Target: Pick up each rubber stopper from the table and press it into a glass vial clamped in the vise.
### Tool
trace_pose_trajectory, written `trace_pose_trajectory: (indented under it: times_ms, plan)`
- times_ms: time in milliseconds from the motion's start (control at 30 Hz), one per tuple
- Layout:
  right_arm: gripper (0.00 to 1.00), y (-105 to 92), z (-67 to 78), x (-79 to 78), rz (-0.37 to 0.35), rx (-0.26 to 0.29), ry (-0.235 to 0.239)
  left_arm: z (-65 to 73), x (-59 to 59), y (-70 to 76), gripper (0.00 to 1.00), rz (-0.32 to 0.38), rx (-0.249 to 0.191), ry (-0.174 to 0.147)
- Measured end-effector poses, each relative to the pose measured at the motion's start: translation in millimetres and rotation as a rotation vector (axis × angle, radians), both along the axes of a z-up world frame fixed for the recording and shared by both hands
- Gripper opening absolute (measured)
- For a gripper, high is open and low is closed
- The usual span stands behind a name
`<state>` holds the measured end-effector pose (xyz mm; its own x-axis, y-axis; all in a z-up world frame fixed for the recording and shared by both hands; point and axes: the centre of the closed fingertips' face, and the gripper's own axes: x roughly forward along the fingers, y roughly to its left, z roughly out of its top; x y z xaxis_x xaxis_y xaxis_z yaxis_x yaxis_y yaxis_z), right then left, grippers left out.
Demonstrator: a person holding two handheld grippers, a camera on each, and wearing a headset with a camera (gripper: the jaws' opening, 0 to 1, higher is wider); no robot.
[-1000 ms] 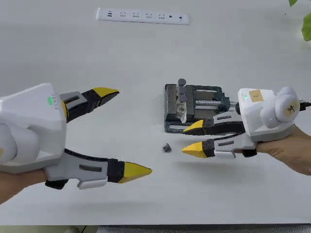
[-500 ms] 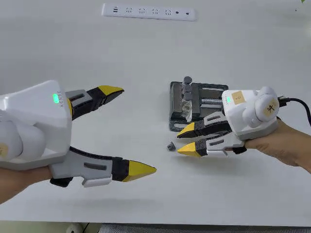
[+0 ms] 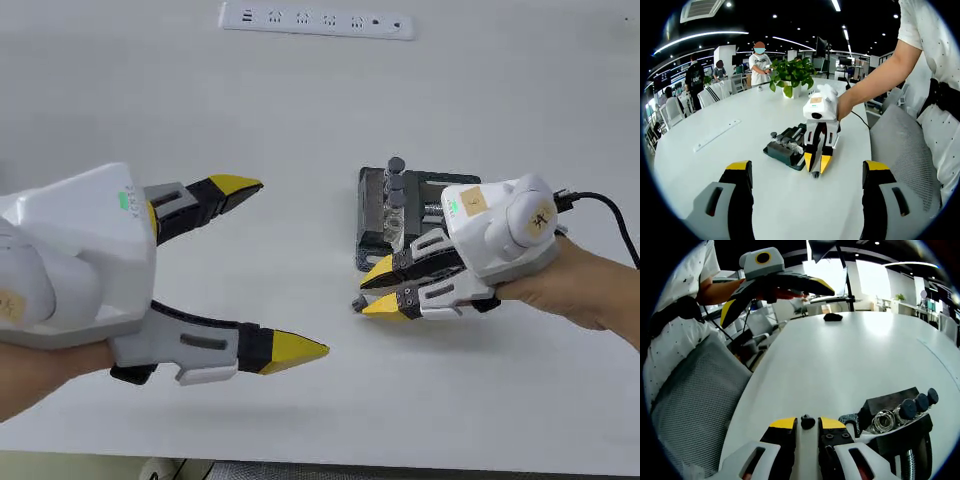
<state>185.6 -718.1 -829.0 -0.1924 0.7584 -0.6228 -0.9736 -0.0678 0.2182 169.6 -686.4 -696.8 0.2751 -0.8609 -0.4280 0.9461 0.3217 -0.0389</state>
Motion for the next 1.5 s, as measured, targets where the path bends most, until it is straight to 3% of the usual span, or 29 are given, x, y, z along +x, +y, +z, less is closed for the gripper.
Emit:
trace_pose_trajectory:
  times_ms: [133, 233, 400, 867, 967, 1133, 1167, 1333, 1500]
  plan:
    - [0.11, -1.1, -3.5, -0.3, 0.016, -0.015, -0.006, -0.4, 0.4, 0.4, 0.9, -0.001, 0.0, 0.001]
    - [0.11, -0.9, -4.5, 0.4, 0.017, -0.016, -0.005, -6.6, 5.2, 12.0, 0.9, 0.001, -0.002, 0.001]
    - [0.08, -1.8, -6.1, 0.1, 0.024, -0.023, -0.006, -8.1, 6.7, 15.0, 0.9, 0.0, -0.004, 0.0]
    - [0.06, -1.8, -0.5, 2.1, -0.031, -0.013, 0.001, -11.9, 7.2, 19.6, 0.88, -0.01, -0.007, -0.009]
    - [0.06, -4.3, 10.4, 4.0, -0.058, 0.004, -0.007, -11.8, 8.1, 20.3, 0.86, -0.012, -0.01, -0.014]
    - [0.06, -11.3, 42.2, 7.7, -0.114, 0.056, -0.039, -8.6, 9.6, 16.0, 0.81, -0.021, -0.02, -0.031]
    - [0.06, -12.8, 52.7, 8.7, -0.134, 0.077, -0.046, -3.3, 8.5, 8.4, 0.79, -0.024, -0.025, -0.041]
    - [0.06, -21.1, 96.1, 8.8, -0.193, 0.152, -0.081, 3.6, 10.2, -1.1, 0.7, -0.042, -0.043, -0.052]
    - [0.06, -28.9, 130.8, 7.9, -0.243, 0.216, -0.11, 20.5, 9.6, -18.6, 0.57, -0.066, -0.074, -0.071]
